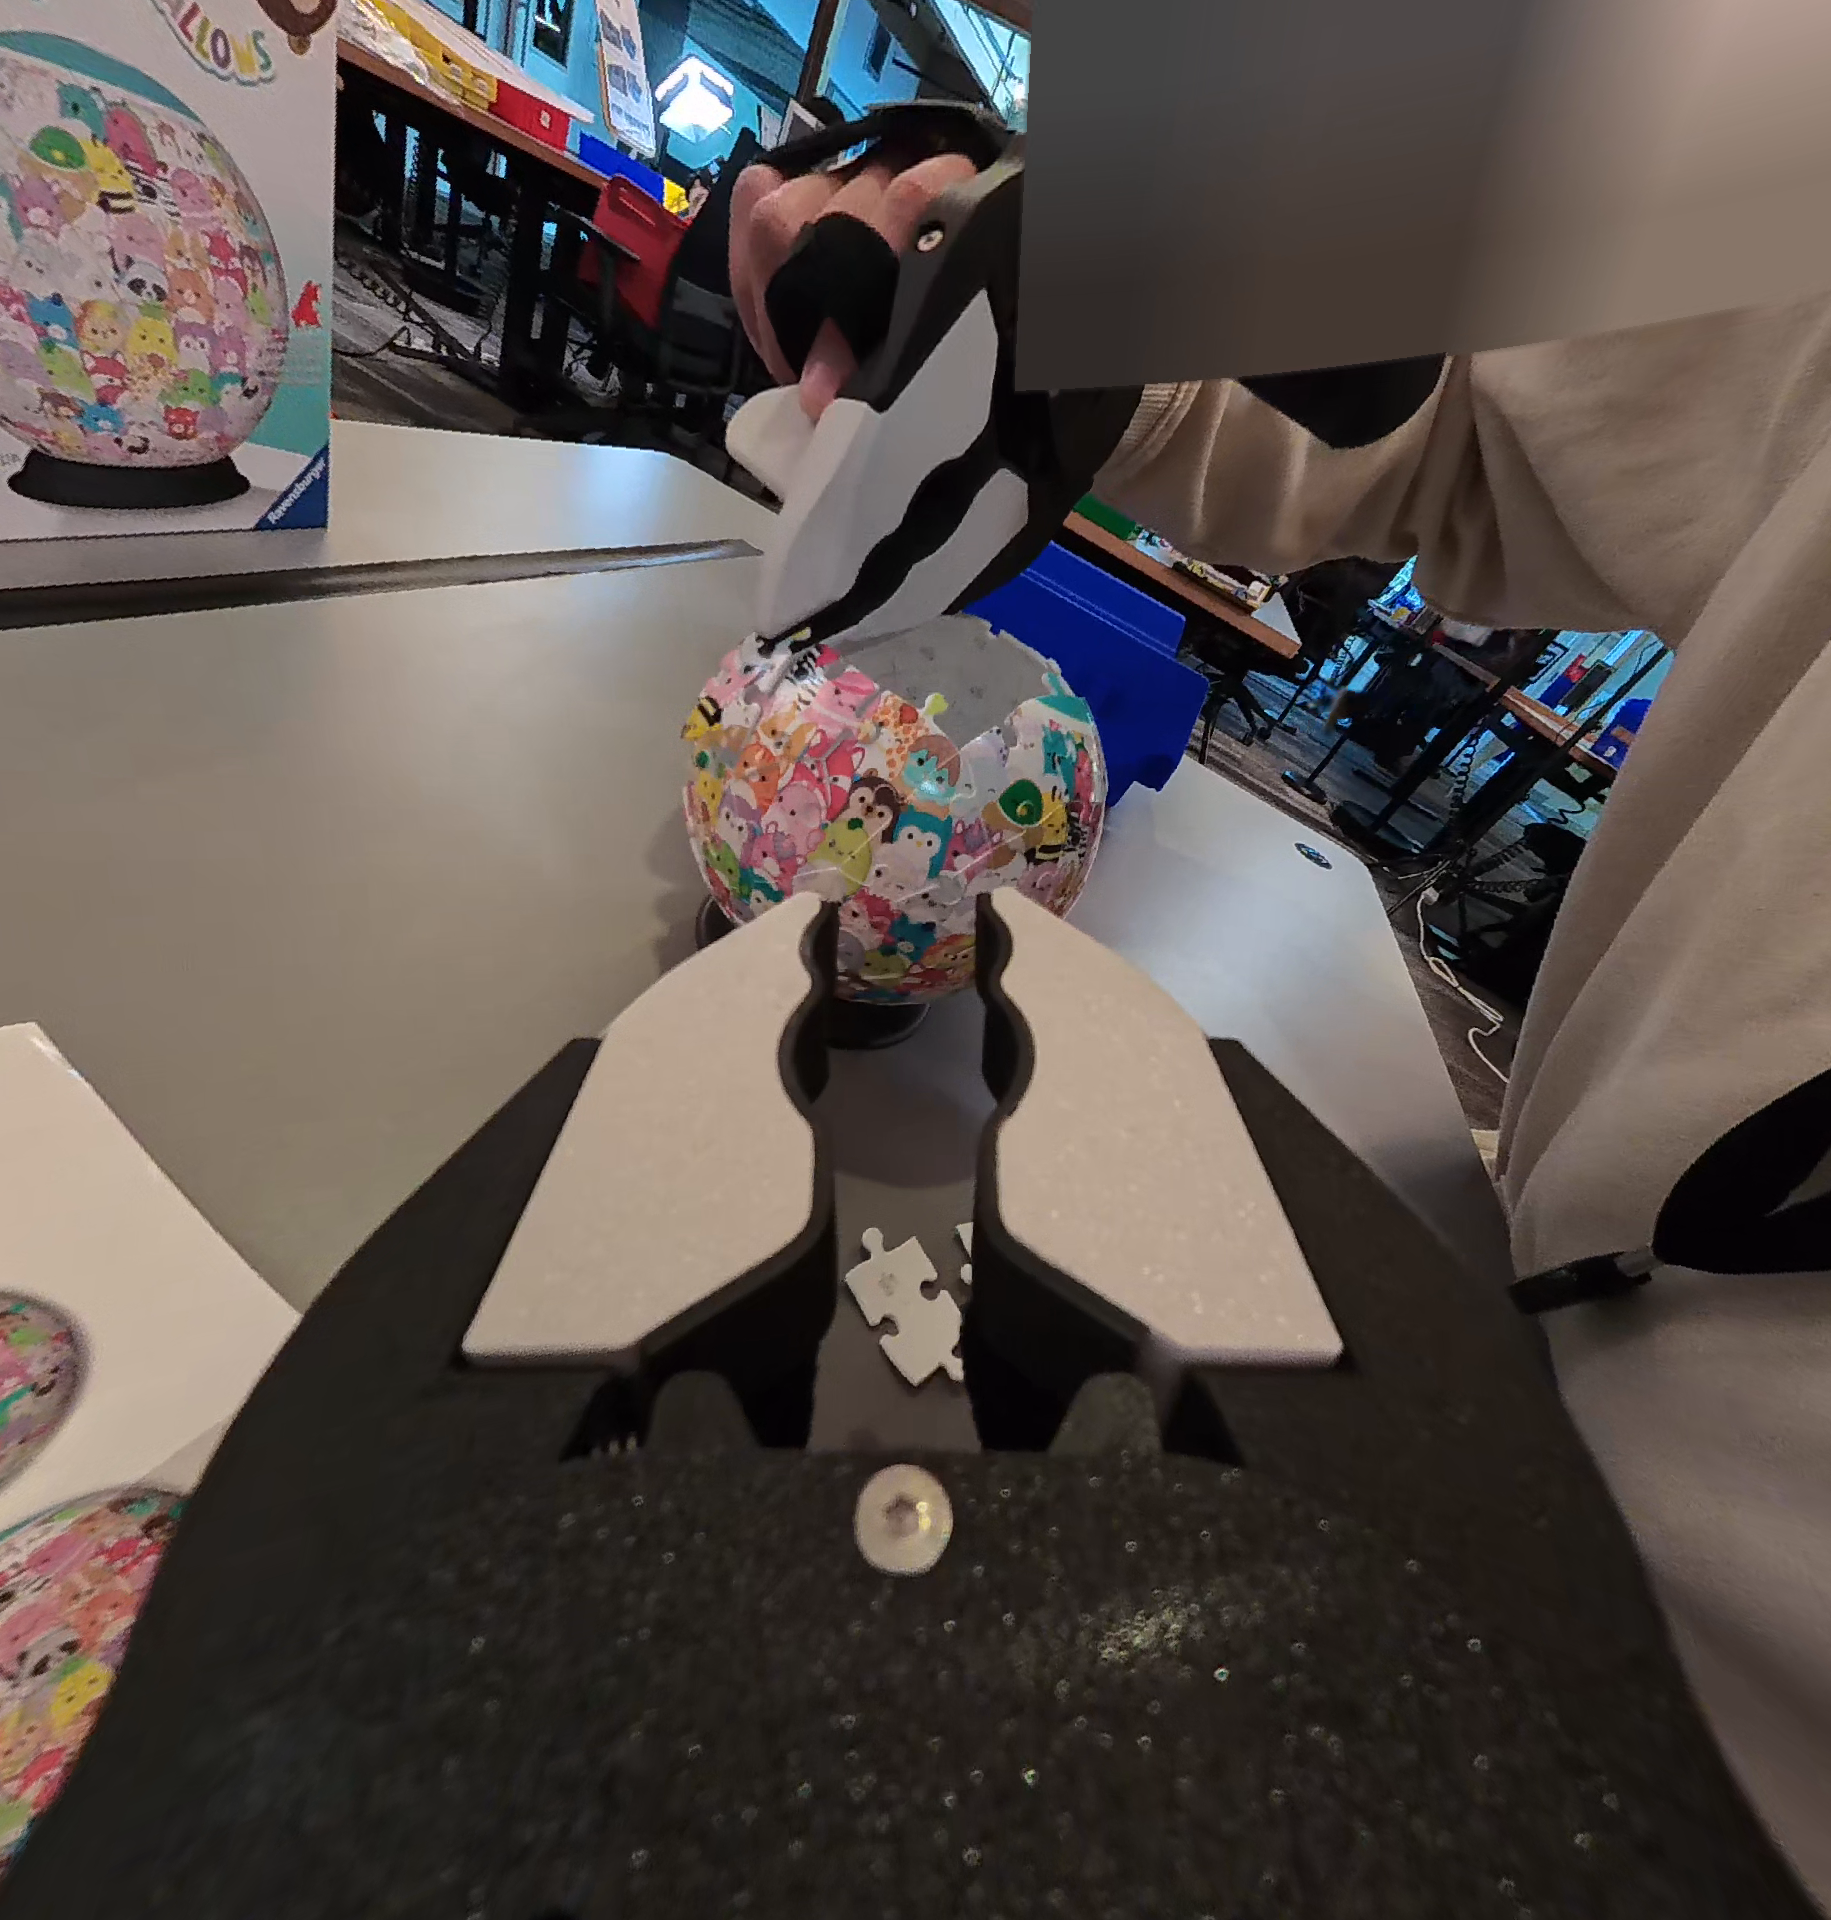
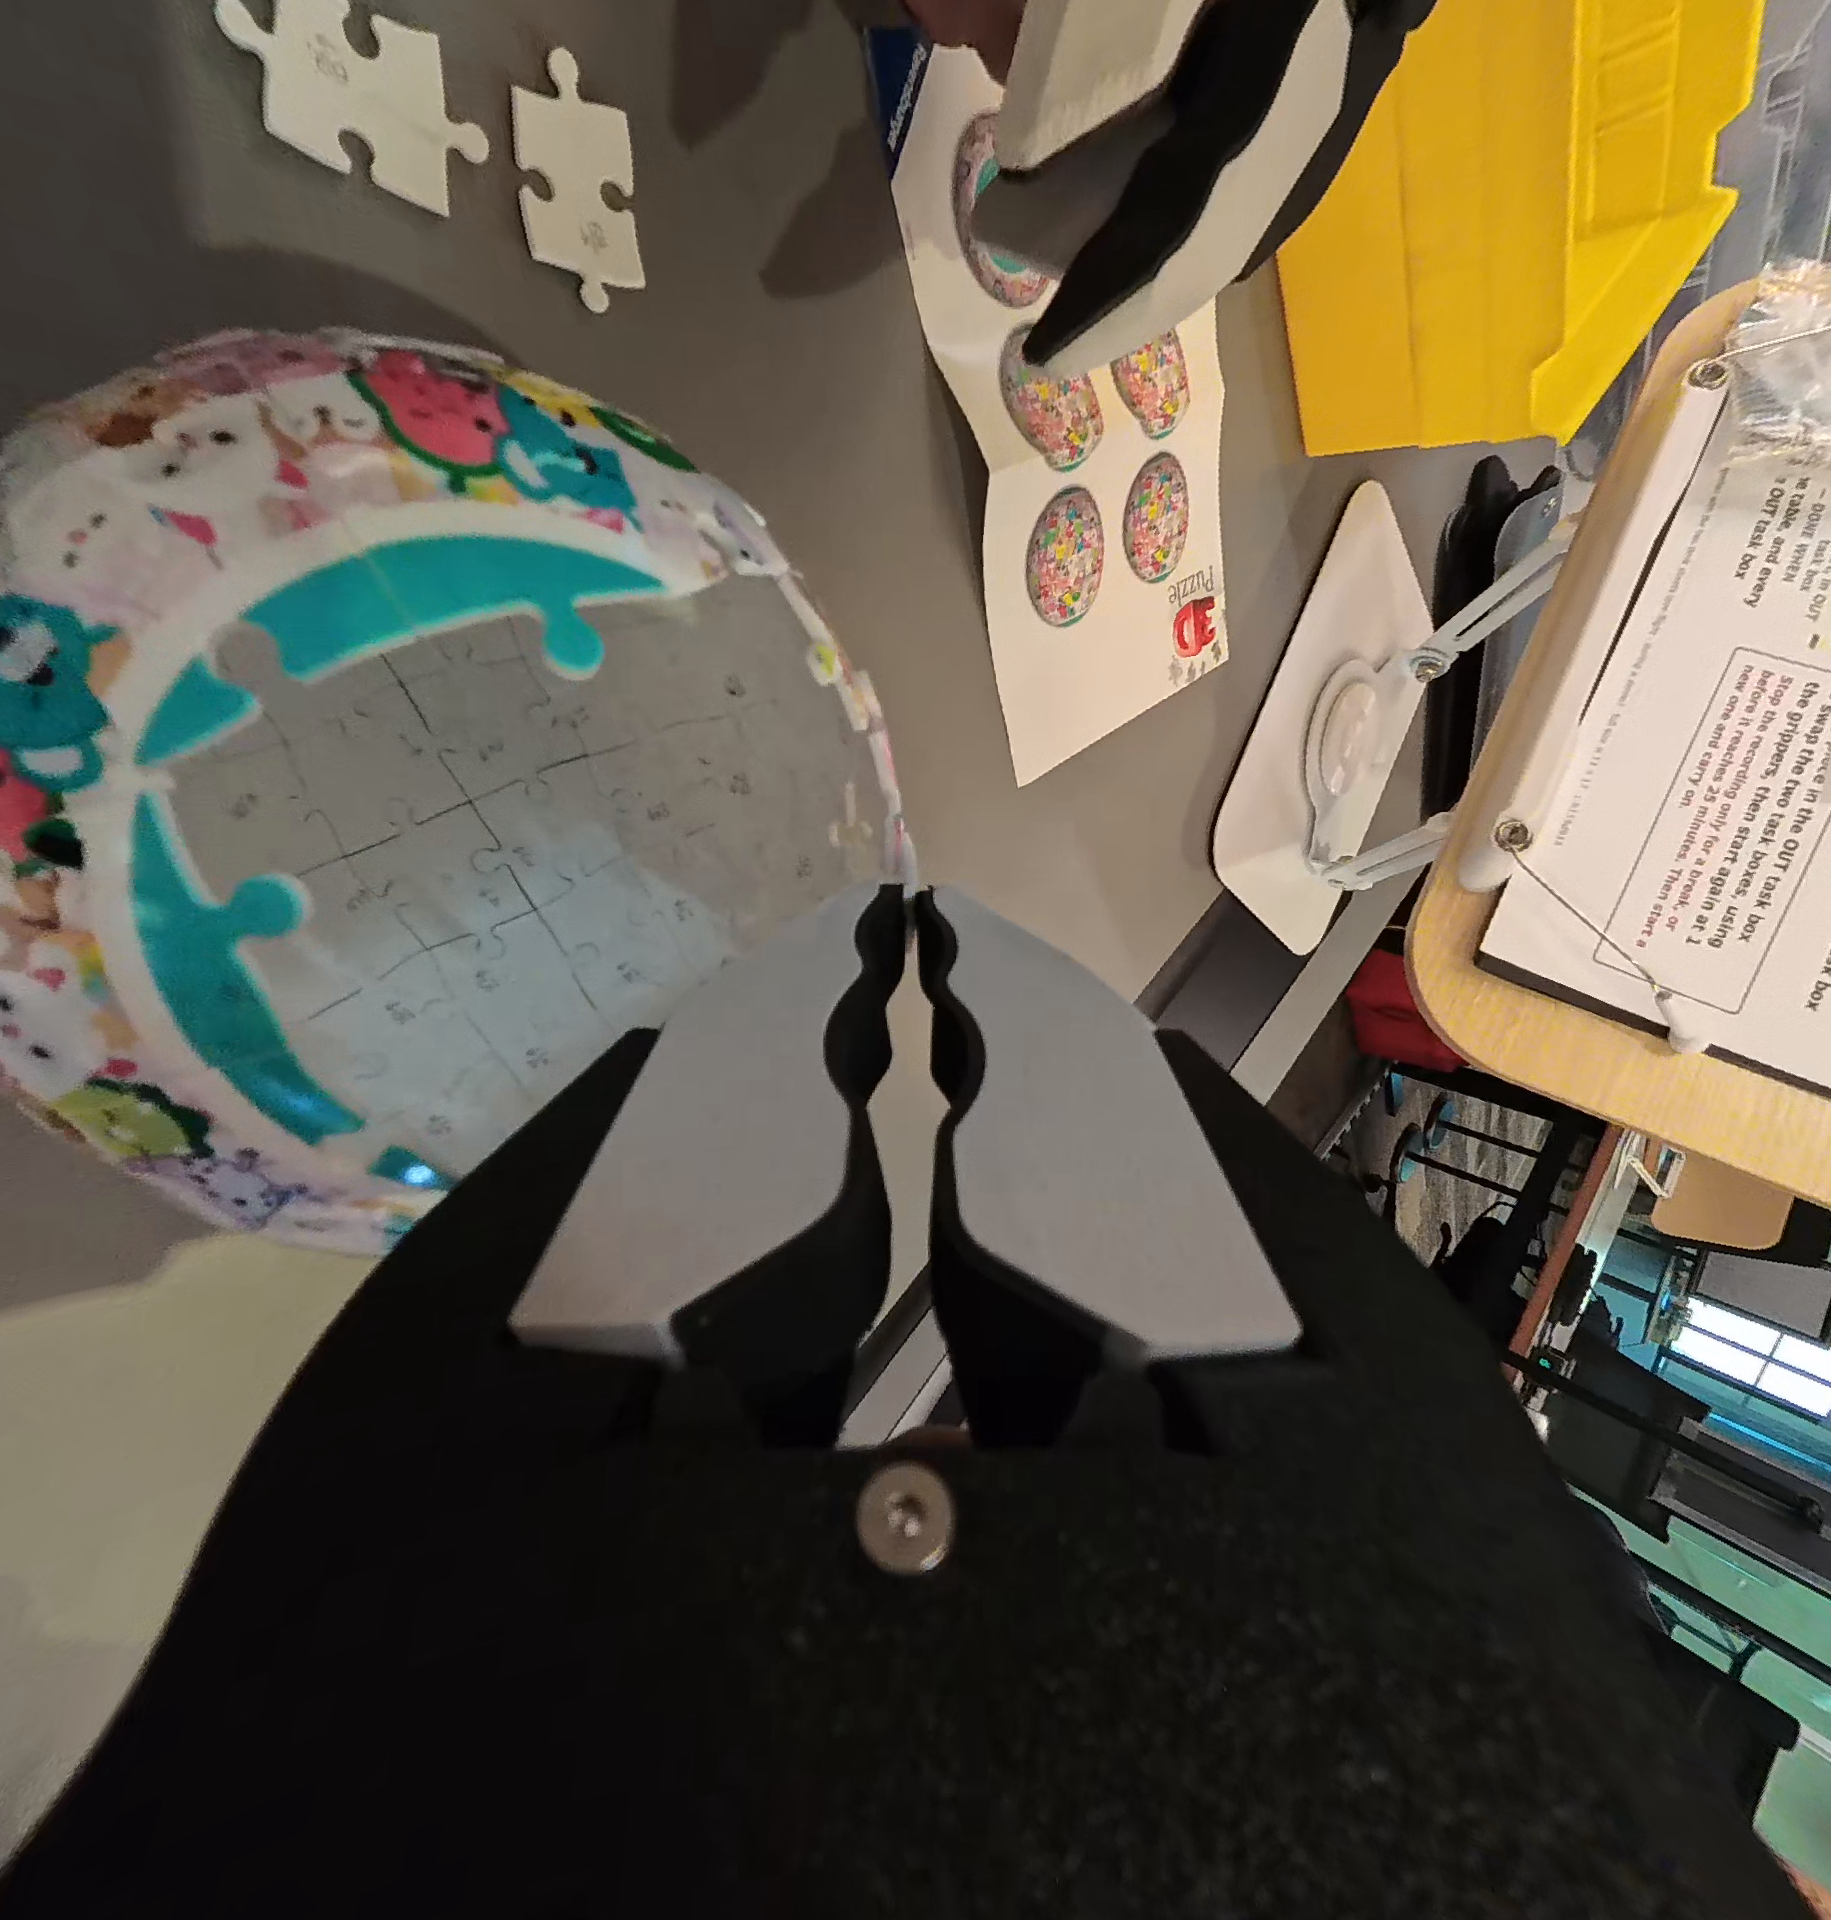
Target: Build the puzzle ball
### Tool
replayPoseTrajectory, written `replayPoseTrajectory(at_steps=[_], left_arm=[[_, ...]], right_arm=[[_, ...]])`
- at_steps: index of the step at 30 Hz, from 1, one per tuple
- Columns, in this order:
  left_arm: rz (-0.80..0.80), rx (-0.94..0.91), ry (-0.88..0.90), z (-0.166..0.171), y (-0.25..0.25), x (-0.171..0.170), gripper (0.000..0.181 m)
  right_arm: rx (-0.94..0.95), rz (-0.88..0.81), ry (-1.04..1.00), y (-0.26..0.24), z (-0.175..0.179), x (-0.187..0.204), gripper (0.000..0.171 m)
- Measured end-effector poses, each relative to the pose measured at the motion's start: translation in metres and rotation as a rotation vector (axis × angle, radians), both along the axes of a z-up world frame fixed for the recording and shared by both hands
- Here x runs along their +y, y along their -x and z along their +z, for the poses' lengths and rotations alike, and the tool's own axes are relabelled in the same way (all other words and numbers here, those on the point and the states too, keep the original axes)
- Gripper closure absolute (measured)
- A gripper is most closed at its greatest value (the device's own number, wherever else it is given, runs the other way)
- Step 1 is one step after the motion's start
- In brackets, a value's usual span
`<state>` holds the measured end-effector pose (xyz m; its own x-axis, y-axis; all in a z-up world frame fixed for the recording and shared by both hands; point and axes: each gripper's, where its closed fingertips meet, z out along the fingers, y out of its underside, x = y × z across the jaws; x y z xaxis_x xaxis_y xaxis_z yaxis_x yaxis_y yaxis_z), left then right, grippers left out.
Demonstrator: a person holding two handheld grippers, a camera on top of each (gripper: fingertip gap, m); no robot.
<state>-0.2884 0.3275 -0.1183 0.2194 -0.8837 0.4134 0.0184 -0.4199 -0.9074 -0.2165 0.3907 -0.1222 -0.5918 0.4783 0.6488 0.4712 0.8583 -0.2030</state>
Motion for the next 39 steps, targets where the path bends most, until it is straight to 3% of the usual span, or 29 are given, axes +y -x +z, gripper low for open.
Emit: replayPoseTrajectory(at_steps=[15,22,26,28,32,39], left_arm=[[0.002,0.003,0.005,-0.002,0.000,0.001,0.157],[0.002,0.003,0.009,-0.002,0.000,0.002,0.157],[0.020,0.003,0.005,0.000,-0.002,0.007,0.159],[0.047,0.031,0.003,0.001,-0.007,0.020,0.181],[-0.023,0.107,0.056,0.000,-0.029,0.036,0.181],[-0.108,0.224,0.078,-0.013,-0.057,0.050,0.181]], right_arm=[[-0.001,0.007,0.002,0.000,-0.001,0.002,0.169],[0.064,-0.043,-0.013,0.001,0.018,0.010,0.169],[0.115,-0.196,0.094,-0.006,0.045,0.010,0.169],[0.143,-0.305,0.143,-0.014,0.060,0.009,0.169],[0.294,-0.494,0.170,-0.039,0.086,-0.003,0.169],[0.590,-0.764,0.328,-0.097,0.065,-0.046,0.169]])
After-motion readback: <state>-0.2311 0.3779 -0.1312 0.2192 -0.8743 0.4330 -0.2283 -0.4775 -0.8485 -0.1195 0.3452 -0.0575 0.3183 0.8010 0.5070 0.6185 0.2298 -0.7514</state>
